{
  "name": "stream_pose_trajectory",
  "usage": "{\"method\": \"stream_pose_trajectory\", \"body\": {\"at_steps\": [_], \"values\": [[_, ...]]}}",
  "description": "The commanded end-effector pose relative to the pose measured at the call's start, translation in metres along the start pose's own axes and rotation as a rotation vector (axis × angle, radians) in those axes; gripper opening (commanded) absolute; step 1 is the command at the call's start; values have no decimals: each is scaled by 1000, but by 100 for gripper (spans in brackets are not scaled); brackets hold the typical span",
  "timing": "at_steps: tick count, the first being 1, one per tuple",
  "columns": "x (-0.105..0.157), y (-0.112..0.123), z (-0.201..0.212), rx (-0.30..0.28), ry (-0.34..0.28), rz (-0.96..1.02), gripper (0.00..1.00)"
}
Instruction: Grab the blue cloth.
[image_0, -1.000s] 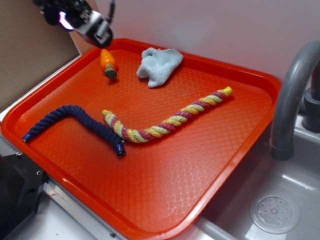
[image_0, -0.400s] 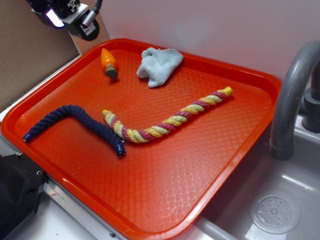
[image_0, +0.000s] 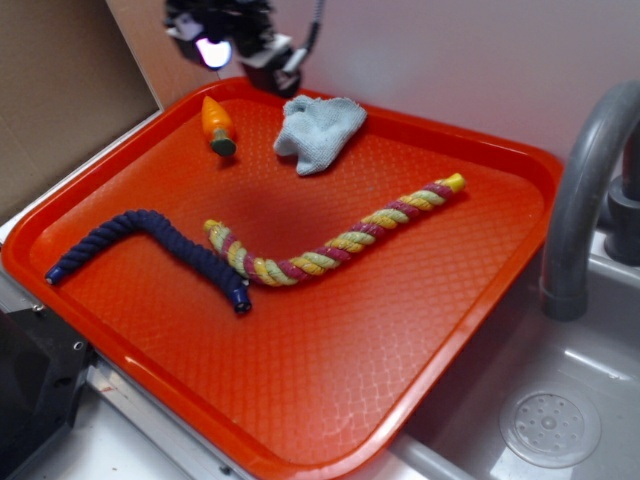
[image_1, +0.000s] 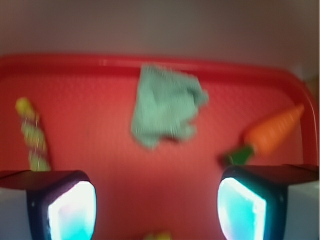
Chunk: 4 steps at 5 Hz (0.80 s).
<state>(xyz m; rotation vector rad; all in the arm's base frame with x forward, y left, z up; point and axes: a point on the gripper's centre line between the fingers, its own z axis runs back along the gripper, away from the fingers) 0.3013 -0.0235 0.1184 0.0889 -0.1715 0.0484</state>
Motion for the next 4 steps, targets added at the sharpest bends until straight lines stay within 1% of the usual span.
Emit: {"method": "stream_pose_trajectory", "body": {"at_steps": [1, 2, 3, 4], "values": [[39, -3, -39, 25, -8, 27, 100], [39, 2, -61, 22, 36, 34, 100], [26, 6, -84, 50, 61, -1, 100], [15, 8, -99, 90, 79, 36, 0]]}}
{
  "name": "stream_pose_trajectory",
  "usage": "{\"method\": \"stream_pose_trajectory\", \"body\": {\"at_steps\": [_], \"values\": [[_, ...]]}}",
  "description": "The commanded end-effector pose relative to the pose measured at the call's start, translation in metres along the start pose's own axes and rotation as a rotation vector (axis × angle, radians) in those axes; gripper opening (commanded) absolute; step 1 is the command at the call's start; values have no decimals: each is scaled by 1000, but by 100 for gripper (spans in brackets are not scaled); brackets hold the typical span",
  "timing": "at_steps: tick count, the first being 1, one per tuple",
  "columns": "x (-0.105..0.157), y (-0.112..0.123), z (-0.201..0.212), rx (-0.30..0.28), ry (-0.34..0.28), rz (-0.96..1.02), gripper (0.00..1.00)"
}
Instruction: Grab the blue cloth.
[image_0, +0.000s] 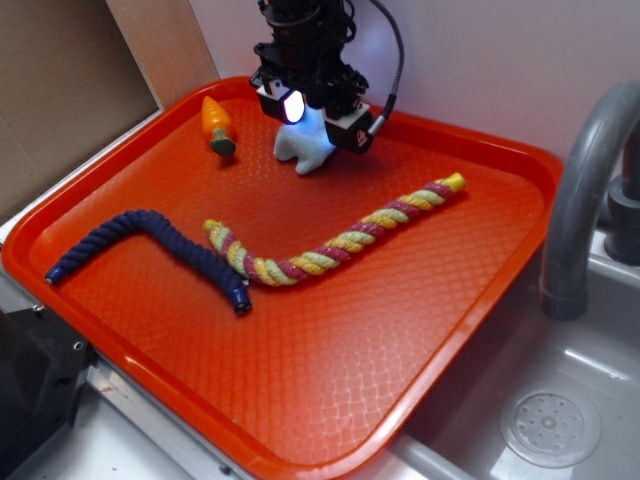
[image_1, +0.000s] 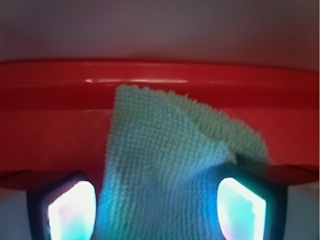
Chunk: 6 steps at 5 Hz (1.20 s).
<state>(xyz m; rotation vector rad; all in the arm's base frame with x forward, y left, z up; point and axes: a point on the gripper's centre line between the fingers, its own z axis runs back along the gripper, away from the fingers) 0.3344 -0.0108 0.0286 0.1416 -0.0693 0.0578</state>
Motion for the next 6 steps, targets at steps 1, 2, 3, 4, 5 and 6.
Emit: {"method": "stream_pose_trajectory", "body": {"at_steps": [1, 2, 3, 4, 5, 6], "values": [[-5, 11, 0, 4, 2, 64, 0], [-15, 20, 18, -31, 11, 87, 0], [-32, 25, 66, -26, -51, 69, 0], [-58, 18, 119, -28, -93, -18, 0], [-75, 20, 170, -93, -135, -46, 0], [-74, 20, 221, -88, -140, -46, 0]]}}
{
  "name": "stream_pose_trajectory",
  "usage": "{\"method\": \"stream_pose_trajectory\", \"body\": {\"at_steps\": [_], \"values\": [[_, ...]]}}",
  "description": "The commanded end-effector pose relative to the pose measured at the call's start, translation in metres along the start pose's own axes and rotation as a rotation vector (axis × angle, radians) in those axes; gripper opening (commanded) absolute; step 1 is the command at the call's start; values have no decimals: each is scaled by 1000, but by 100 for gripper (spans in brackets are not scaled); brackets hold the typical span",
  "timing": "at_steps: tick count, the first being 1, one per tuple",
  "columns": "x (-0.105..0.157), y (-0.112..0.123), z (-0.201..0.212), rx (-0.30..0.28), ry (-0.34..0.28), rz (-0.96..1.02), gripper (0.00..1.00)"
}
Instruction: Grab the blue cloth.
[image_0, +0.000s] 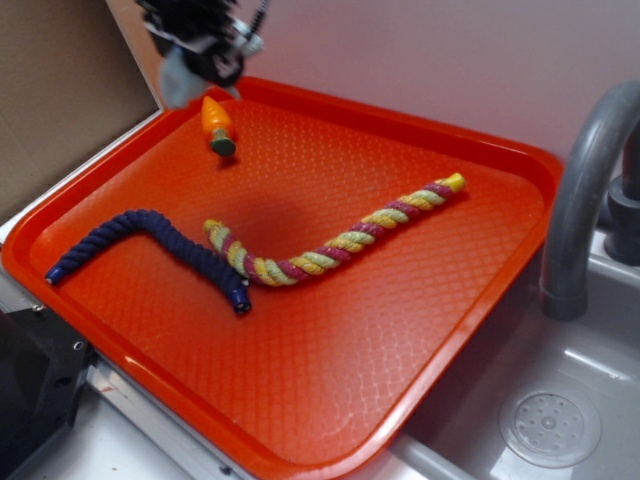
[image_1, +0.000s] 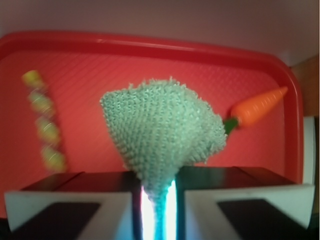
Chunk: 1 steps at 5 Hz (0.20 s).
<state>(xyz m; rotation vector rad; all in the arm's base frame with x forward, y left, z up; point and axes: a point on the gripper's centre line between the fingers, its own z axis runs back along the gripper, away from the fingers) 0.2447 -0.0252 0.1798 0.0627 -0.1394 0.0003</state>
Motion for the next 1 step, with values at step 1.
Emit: {"method": "stream_pose_trajectory", "body": {"at_steps": [1], "values": [[17, -1, 75, 36, -53, 11, 0]]}}
